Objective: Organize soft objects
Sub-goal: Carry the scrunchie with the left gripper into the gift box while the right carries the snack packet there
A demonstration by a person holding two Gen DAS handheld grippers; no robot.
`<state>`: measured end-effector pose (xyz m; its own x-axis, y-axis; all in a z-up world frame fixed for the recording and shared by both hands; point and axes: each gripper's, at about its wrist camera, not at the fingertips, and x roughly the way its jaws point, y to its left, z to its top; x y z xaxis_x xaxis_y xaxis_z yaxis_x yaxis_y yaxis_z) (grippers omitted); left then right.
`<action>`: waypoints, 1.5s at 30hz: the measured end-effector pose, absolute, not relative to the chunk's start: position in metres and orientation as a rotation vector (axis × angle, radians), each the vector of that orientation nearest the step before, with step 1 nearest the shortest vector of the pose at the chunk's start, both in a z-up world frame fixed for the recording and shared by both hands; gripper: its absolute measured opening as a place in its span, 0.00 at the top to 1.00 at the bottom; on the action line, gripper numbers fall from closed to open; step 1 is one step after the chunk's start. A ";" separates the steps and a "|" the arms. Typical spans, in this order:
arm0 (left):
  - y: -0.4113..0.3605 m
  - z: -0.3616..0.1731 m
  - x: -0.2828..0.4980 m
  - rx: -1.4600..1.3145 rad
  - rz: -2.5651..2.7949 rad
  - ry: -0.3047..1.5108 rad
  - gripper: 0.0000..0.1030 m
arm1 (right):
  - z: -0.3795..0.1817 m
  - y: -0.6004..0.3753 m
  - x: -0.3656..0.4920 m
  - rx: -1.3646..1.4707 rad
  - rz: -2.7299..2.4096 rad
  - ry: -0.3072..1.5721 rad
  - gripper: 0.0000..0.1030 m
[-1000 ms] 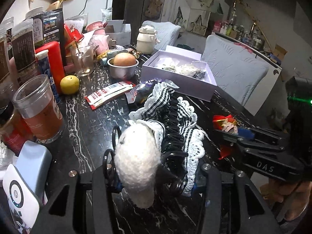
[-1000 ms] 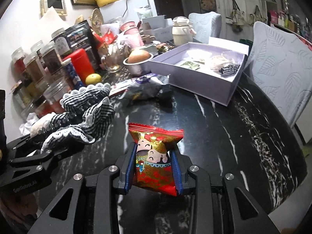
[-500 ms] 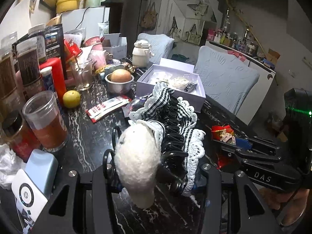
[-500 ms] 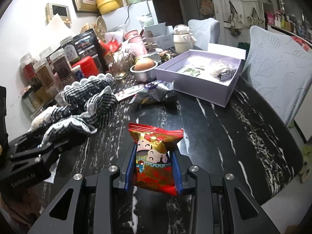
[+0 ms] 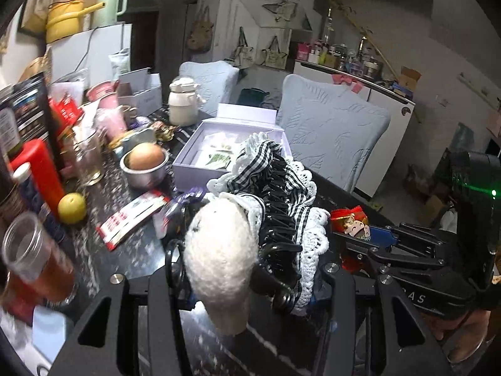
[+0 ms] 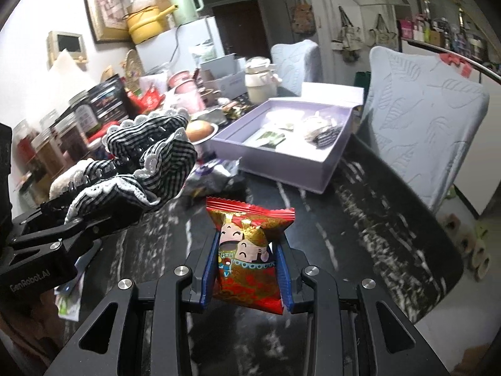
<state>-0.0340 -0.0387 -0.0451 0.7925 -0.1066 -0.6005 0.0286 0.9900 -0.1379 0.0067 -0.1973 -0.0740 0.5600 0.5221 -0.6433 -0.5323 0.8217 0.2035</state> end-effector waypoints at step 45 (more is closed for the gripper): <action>-0.031 -0.008 0.209 -0.019 -0.160 0.561 0.54 | -0.030 -0.192 0.229 -0.049 0.497 0.619 0.68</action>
